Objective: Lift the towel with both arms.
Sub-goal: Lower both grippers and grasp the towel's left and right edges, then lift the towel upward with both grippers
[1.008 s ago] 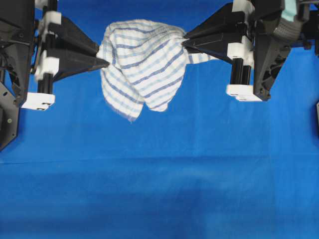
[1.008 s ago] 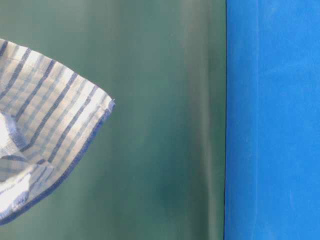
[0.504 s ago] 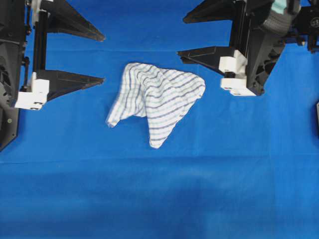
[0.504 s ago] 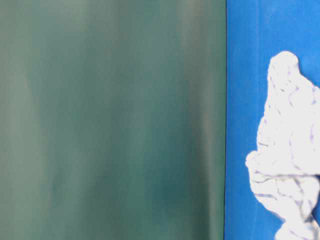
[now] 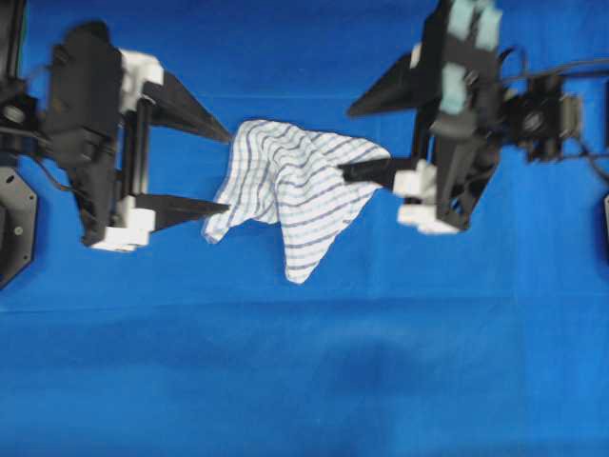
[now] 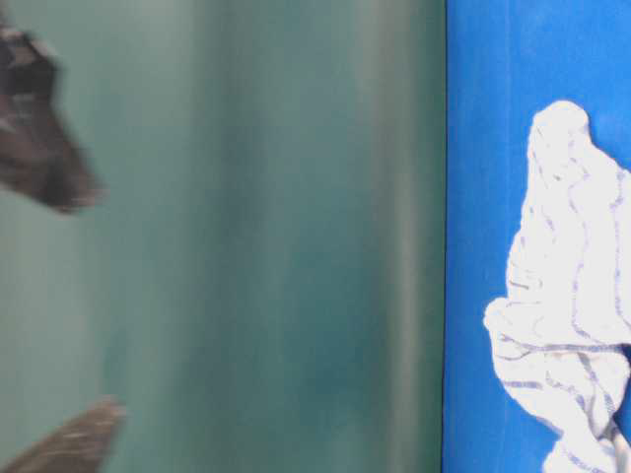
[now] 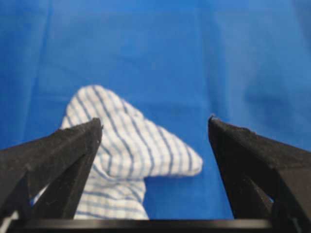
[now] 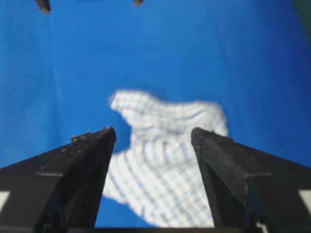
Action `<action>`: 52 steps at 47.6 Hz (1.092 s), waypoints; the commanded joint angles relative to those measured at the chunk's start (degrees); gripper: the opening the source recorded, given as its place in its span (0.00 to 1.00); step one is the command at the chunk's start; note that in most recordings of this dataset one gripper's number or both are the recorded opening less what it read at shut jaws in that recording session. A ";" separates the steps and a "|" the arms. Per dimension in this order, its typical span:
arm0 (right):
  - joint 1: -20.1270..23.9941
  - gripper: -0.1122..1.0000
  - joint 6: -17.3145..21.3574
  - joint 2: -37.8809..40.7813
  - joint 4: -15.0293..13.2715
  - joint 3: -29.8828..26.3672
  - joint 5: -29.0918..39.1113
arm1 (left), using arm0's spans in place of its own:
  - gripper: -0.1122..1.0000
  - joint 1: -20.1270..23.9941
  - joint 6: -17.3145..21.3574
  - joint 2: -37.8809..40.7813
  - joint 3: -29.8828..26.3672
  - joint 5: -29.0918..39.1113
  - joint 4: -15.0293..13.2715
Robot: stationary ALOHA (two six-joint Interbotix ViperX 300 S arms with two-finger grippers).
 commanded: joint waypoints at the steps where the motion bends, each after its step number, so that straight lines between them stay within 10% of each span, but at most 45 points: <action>1: 0.79 0.69 1.67 0.70 0.09 2.37 -3.69 | 0.92 -0.09 -0.09 0.70 2.11 -3.43 -0.18; 27: 3.87 0.69 8.79 19.34 0.26 7.56 -17.31 | 0.92 -0.09 -0.44 12.74 20.48 -26.28 -0.62; 52: 3.78 0.69 12.30 31.55 0.35 6.50 -22.50 | 0.91 -0.53 -1.67 29.18 20.04 -33.05 -0.88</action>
